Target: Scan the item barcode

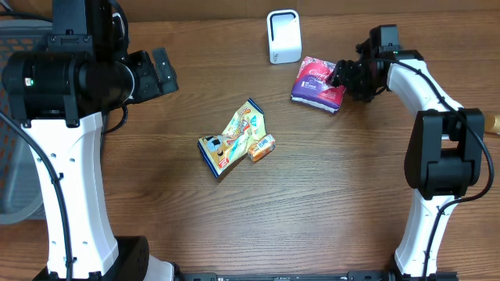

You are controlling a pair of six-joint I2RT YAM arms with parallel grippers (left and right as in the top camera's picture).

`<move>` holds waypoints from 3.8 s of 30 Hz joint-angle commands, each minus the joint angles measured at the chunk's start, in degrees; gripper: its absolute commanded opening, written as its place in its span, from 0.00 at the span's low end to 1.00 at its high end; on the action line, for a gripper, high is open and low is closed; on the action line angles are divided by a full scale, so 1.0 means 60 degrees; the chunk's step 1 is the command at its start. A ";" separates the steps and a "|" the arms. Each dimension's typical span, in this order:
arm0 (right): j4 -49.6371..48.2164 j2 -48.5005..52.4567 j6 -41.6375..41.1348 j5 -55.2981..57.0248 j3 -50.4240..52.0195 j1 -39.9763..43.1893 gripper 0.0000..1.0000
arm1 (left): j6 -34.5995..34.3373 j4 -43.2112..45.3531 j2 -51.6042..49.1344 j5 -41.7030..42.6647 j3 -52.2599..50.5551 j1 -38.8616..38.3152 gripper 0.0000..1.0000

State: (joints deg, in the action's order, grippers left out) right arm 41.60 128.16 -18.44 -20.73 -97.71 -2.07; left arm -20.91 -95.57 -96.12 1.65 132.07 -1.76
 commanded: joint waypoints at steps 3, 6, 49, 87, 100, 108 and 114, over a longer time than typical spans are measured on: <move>-0.0277 0.0007 -0.0222 0.0109 0.0459 -0.0033 0.72 | -0.0091 0.0026 0.0127 -0.0029 0.0000 0.0040 1.00; -0.0430 0.0011 -0.0291 0.0018 0.0608 -0.0033 0.47 | -0.0091 0.0026 0.0127 -0.0029 0.0000 0.0040 1.00; -0.4331 -0.0834 -0.5391 0.3118 -0.1475 -0.2320 0.04 | -0.0091 0.0026 0.0127 -0.0029 0.0000 0.0040 1.00; -0.2393 -0.2736 -0.3985 0.3096 -0.1479 0.1035 0.04 | -0.0091 0.0026 0.0127 -0.0029 0.0000 0.0040 1.00; 0.2149 -0.2954 -0.3876 0.4116 -0.1457 0.5792 0.04 | -0.0091 0.0026 0.0127 -0.0029 0.0000 0.0040 1.00; 0.3042 -0.2943 -0.3311 0.4561 -0.1457 0.7963 0.04 | -0.0091 0.0026 0.0127 -0.0029 0.0000 0.0040 1.00; 0.2656 -0.2798 -0.1832 0.4572 -0.1322 0.8888 0.04 | -0.0091 0.0026 0.0127 -0.0029 0.0000 0.0040 1.00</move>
State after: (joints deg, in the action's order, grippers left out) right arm 58.83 111.18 -35.62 6.02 -105.95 49.69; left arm -20.91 -95.59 -96.12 1.65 132.03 -1.76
